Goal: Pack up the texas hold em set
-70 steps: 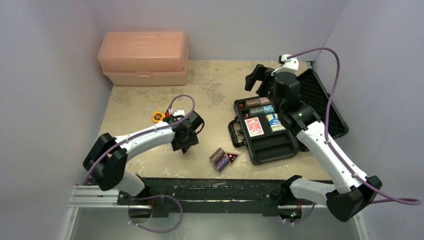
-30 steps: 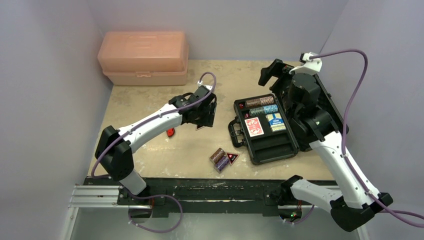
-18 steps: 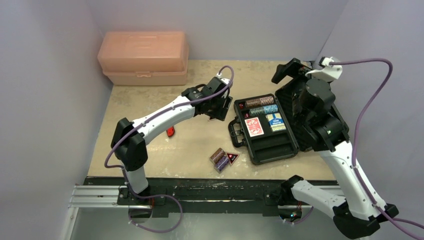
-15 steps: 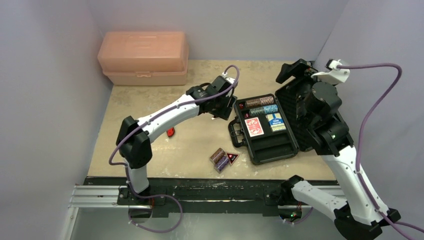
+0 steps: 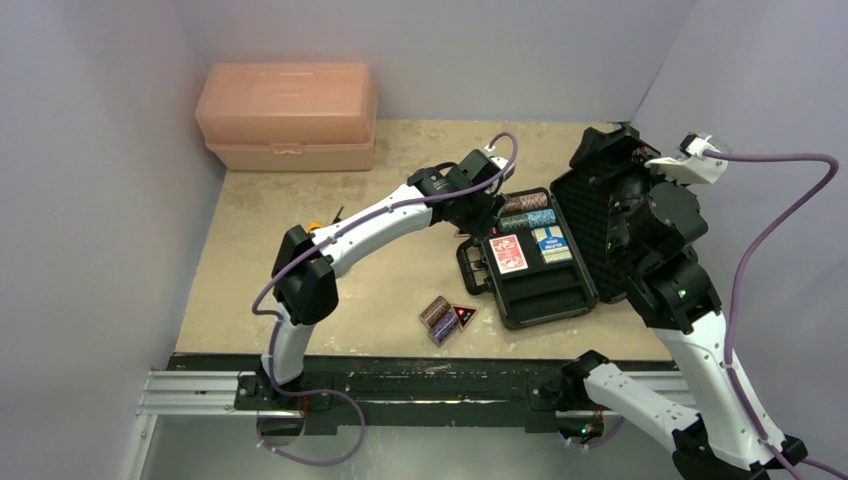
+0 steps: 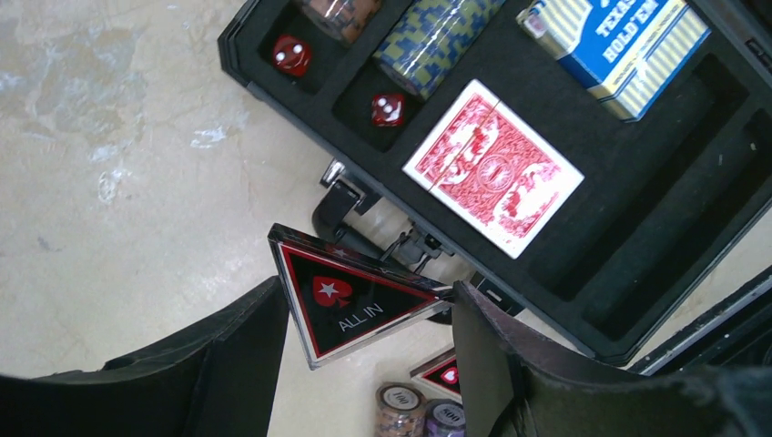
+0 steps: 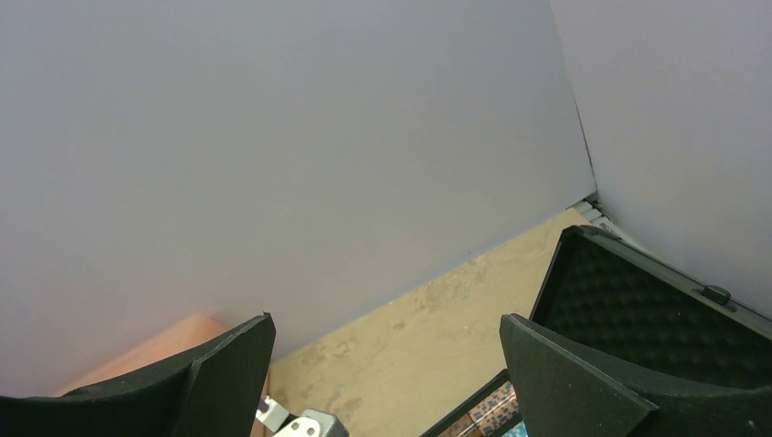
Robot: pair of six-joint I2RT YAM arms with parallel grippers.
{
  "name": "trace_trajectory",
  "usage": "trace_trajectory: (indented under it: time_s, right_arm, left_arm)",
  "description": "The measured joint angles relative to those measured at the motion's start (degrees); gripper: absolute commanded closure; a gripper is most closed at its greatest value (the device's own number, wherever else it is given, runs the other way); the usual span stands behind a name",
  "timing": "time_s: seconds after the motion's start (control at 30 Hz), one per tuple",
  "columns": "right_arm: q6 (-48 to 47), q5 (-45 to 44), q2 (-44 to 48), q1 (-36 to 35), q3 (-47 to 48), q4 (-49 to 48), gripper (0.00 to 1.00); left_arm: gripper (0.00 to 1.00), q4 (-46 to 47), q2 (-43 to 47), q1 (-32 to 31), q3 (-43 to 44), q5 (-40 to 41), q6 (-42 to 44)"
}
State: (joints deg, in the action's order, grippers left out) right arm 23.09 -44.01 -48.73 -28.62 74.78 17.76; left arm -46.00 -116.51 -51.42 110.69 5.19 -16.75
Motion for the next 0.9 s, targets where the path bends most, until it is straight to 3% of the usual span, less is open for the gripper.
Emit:
trace_trajectory:
  time_s: [0.9]
  right_arm:
    - [-0.15,0.20,1.27,0.00,-3.04,-1.55,0.01]
  left_arm:
    - [1.00,-3.43,-17.46,-4.55,19.17,-2.78,1.42]
